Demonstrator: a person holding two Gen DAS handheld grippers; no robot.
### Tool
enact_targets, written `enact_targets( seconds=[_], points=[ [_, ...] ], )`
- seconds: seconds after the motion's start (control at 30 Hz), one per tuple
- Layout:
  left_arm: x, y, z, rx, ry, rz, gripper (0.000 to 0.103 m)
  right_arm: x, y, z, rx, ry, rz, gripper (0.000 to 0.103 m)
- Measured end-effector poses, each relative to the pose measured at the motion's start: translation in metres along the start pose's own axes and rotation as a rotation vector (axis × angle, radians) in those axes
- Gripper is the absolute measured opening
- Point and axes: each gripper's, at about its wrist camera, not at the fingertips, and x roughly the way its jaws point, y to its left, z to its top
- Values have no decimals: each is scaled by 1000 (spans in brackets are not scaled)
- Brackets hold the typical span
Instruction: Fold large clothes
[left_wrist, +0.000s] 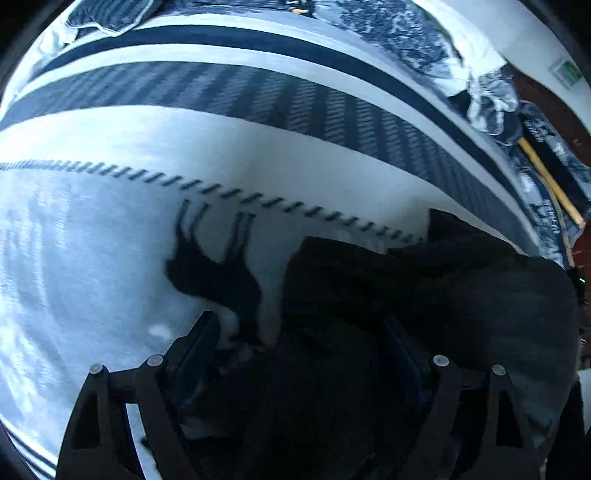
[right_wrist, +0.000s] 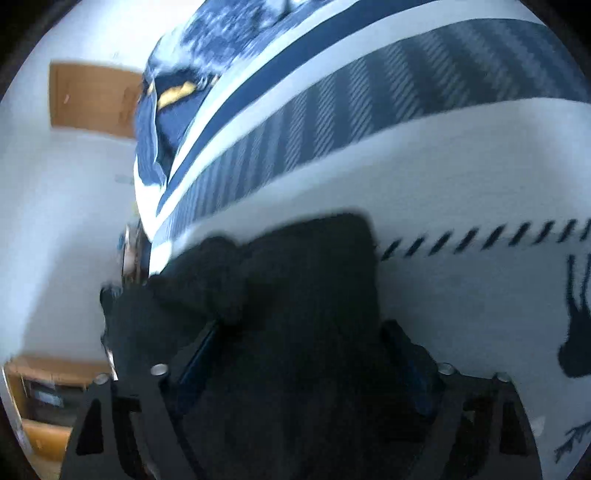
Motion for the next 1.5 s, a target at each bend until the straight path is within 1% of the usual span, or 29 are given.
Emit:
enact_targets(
  seconds=[0.07,0.1,0.13,0.17,0.2,0.23,0.27,0.3,0.33,0.37,0.47,0.57,0.63,0.77,0.87,0.93,1.0,1.07,1.1,1.17,1.2,1.23,1.27,1.3,1.33,1.37,1.4,1.43,1.5],
  points=[
    [1,-7,-1,24,12,-14,85,2,-4,5,12,-4,15,77],
    [3,-13,-3,32,21,-14,84,4,-5,7,23,-12,15,69],
    [4,-18,-3,46,31,4,70,7,-5,5,27,-10,14,53],
    [4,-26,-5,66,36,2,57,12,-3,5,25,3,11,46],
    [3,-29,-3,81,48,-31,32,17,1,3,12,15,10,32],
    [2,-33,-4,77,57,-49,15,16,3,1,3,22,12,21],
    [-1,-40,-7,89,53,-33,12,15,7,-3,-9,18,-1,17],
    [-6,-46,-8,110,29,11,9,13,11,-7,-22,5,-19,12],
    [-11,-50,-10,109,-4,50,7,8,15,-10,-32,-17,-35,10],
    [-21,-51,-11,75,-34,58,6,1,16,-11,-28,-43,-44,9],
    [-40,-44,-8,-11,-102,58,5,-16,23,-13,-30,-107,-53,8],
    [-52,-43,-3,-34,-145,65,4,-25,37,-10,-64,-136,-87,7],
    [-65,-40,5,-32,-186,46,4,-33,48,-7,-76,-162,-86,7],
    [-74,-44,20,-3,-219,51,4,-61,70,3,-124,-229,-71,7],
    [-43,-35,31,-16,-158,86,4,-58,77,21,-148,-227,-117,7],
    [-39,-28,39,-57,-169,56,4,-50,78,31,-150,-210,-147,7],
    [-42,-24,45,-103,-188,16,4,-51,81,43,-155,-221,-153,7],
    [-34,-24,47,-116,-162,30,9,-53,84,50,-153,-226,-157,7],
    [-28,-23,45,-111,-146,55,15,-49,81,50,-156,-213,-186,9],
    [-22,-17,38,-102,-123,100,32,-36,71,46,-156,-190,-273,21],
    [-26,-12,33,-106,-130,132,50,-28,62,43,-136,-172,-324,37],
    [-36,-6,26,-119,-155,164,65,-27,52,38,-106,-165,-342,52],
    [-48,-1,18,-133,-191,185,67,-34,46,31,-81,-190,-328,55],
    [-67,5,7,-141,-248,200,69,-50,42,21,-54,-234,-308,57],
    [-85,10,-7,-147,-292,220,74,-70,41,9,-34,-287,-289,67],
    [-98,14,-18,-159,-310,249,78,-86,41,-4,-23,-330,-284,75],
    [-113,19,-34,-186,-320,299,82,-107,44,-23,-13,-381,-290,84],
    [-125,24,-52,-210,-324,323,83,-123,47,-44,-13,-410,-286,84],
    [-135,29,-87,-232,-288,300,84,-135,53,-78,8,-414,-259,84]
  ],
)
